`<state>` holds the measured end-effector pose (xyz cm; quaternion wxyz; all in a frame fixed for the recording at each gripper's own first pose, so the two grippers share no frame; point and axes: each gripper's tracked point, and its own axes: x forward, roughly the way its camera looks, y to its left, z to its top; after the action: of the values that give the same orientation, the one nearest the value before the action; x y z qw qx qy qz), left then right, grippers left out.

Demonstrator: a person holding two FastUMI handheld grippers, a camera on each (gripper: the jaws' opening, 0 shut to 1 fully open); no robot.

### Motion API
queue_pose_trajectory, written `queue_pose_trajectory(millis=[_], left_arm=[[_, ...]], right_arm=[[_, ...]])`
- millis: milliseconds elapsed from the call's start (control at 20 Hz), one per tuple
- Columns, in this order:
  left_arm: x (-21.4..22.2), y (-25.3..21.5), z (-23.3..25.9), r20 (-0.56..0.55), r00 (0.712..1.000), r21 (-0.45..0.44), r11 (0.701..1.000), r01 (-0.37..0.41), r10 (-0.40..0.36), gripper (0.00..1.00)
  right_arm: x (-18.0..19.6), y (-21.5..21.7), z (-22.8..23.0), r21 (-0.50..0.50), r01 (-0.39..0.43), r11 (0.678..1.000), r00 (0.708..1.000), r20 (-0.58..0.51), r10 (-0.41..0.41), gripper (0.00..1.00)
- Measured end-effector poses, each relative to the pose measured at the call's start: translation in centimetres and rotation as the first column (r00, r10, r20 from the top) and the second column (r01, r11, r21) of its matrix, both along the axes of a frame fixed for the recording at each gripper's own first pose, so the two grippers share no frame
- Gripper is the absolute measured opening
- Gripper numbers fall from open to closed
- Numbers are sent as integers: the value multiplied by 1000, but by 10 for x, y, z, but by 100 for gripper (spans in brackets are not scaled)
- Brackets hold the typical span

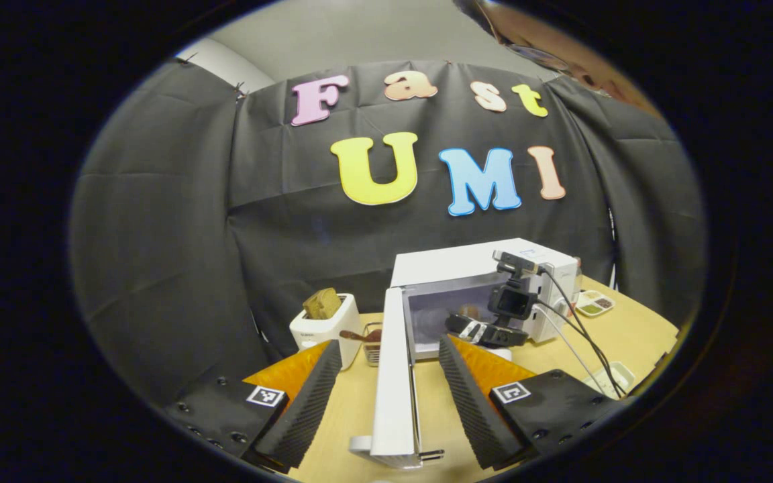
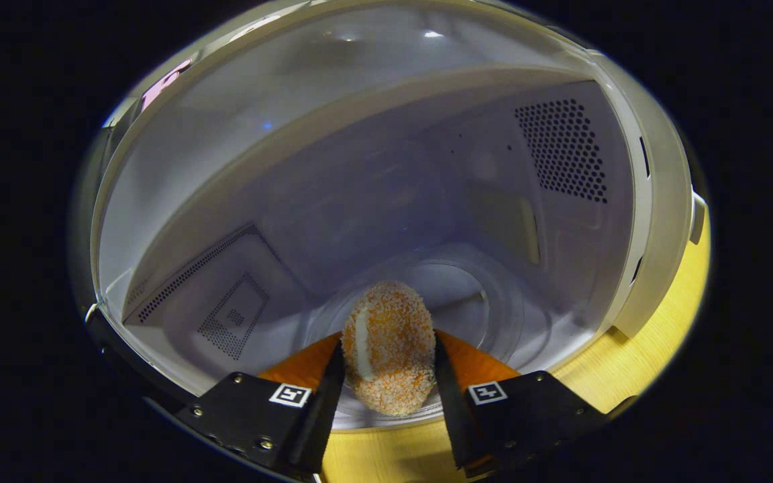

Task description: Open the microwave oven with the left hand, put the food in, and close the microwave oven.

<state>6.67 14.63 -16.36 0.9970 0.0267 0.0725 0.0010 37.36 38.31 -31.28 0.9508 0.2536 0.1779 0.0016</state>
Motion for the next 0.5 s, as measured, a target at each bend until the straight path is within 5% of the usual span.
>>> queue_pose_trajectory(millis=[50,100,500], left_arm=[[1,0,-2,-6,1000,-3,1000,-8,8,98],[1,2,-3,-8,1000,1,1000,-14,14,99],[-3,14,10,23,999,-4,1000,-31,31,96]], right_arm=[[-2,-3,2,24,1,1000,1000,6,-1,76],[-6,-4,6,44,0,999,1000,8,0,96],[-64,-43,67,-16,-56,998,996,68,57,98]])
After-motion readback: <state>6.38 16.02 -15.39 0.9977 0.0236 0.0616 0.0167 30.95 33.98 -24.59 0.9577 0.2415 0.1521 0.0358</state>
